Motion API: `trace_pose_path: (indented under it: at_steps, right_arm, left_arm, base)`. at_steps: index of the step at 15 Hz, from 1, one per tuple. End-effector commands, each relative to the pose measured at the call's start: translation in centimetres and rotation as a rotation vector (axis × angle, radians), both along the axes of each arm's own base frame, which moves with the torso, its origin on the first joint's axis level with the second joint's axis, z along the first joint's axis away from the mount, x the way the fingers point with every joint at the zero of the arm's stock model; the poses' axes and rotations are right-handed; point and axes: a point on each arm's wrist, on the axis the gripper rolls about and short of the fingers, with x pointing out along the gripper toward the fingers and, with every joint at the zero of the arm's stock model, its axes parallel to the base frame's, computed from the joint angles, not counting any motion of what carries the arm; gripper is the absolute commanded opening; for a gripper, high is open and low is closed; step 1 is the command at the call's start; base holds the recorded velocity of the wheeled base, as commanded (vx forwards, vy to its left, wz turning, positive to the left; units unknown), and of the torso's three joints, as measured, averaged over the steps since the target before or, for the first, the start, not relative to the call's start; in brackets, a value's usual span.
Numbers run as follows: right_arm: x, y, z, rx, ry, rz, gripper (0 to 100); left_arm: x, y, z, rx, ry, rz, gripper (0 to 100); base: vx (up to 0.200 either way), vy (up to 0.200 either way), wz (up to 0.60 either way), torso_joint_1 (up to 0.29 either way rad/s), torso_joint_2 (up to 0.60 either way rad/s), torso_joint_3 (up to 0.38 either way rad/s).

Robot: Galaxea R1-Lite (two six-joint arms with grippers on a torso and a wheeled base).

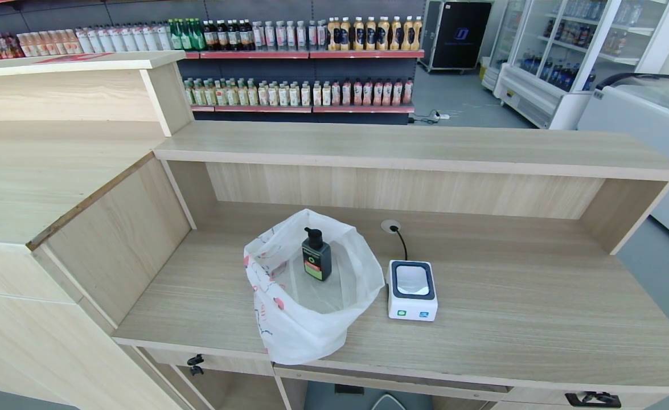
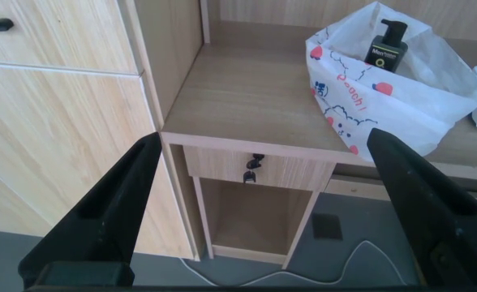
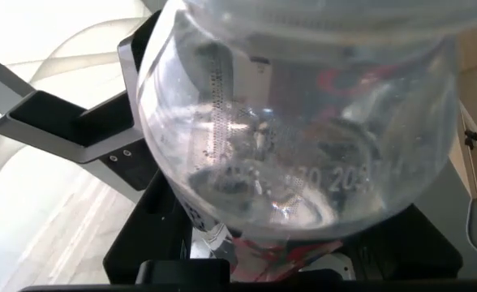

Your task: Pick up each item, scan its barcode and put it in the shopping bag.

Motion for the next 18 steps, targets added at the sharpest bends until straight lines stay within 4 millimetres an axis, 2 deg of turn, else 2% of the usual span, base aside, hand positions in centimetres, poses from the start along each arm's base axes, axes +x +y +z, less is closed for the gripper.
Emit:
trace_pose_path:
  at_steps: [1,5,9,11,13,16,18]
  right_arm:
    - [0.1,0.0,-0.2,-0.004,0.008,0.000,0]
    - [0.1,0.0,-1.2,-0.018,0.030,0.001,0]
    - [0.0,0.0,-1.4,-0.020,0.030,0.004,0]
    - [-0.7,-0.3,-1.3,-0.014,0.020,0.007,0]
    - [-0.3,-0.5,-1.2,-0.012,0.011,-0.022,0]
    - [3.3,-1.9,-2.4,-0.038,-0.225,-0.214,0]
    - [5.7,-2.1,-3.7,-0.117,-0.330,-0.341,0]
  left_arm:
    - [0.0,0.0,0.0,0.000,-0.001,0.000,100]
    - [0.0,0.0,0.0,0.000,-0.001,0.000,100]
    - [0.0,0.0,0.0,0.000,-0.001,0.000,100]
    - [0.0,0.0,0.0,0.000,-0.001,0.000,100]
    - [0.0,0.0,0.0,0.000,-0.001,0.000,100]
    - [0.0,0.0,0.0,0.000,-0.001,0.000,100]
    - [0.0,0.0,0.0,0.000,-0.001,0.000,100]
  base:
    - [0.000,0.000,0.00,0.000,0.00,0.000]
    - [0.000,0.000,0.00,0.000,0.00,0.000]
    - [0.000,0.000,0.00,0.000,0.00,0.000]
    - [0.000,0.000,0.00,0.000,0.00,0.000]
    - [0.000,0.000,0.00,0.000,0.00,0.000]
    - [0.000,0.000,0.00,0.000,0.00,0.000]
    - [0.000,0.000,0.00,0.000,0.00,0.000]
